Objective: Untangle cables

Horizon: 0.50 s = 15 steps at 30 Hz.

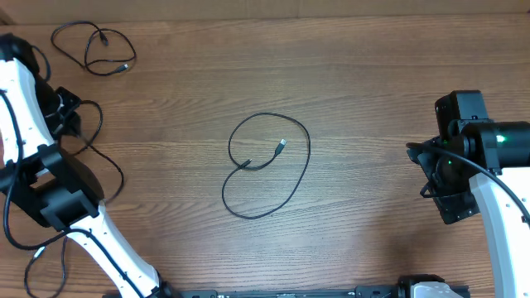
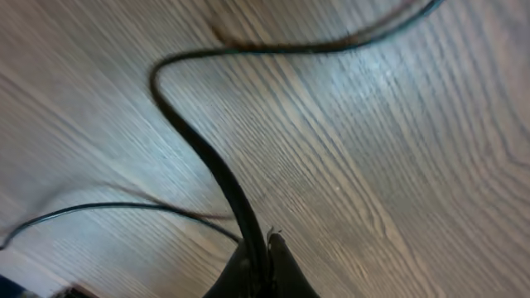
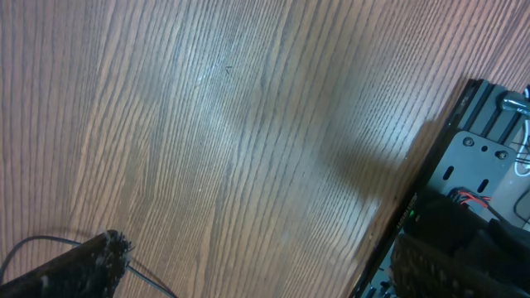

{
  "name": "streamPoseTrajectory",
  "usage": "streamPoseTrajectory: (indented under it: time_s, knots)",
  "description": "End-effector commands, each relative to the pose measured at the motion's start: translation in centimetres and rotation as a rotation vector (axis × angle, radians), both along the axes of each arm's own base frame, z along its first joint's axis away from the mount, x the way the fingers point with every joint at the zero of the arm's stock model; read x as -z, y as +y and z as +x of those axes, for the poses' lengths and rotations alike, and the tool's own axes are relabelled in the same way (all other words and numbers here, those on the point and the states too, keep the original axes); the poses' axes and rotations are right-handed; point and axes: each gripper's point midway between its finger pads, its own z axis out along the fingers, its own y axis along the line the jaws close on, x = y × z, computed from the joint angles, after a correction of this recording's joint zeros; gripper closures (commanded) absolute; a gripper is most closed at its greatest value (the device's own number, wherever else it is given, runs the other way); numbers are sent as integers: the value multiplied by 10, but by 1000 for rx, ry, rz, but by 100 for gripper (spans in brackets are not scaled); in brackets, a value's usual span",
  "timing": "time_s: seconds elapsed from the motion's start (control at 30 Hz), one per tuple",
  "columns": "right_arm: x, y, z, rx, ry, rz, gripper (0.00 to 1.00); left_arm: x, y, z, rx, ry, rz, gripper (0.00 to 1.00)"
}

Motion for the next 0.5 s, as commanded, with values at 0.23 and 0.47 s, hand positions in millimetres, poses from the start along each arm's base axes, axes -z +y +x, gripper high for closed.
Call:
streamPoseTrajectory:
  time_s: [0.23,0.47]
  knots:
    - [-9,-1,2,10,-41,-1,0,46,-53,6,112,67,-111,96]
    - [-9,-1,2,10,-41,-1,0,46,-60,5,130,80,-116,84]
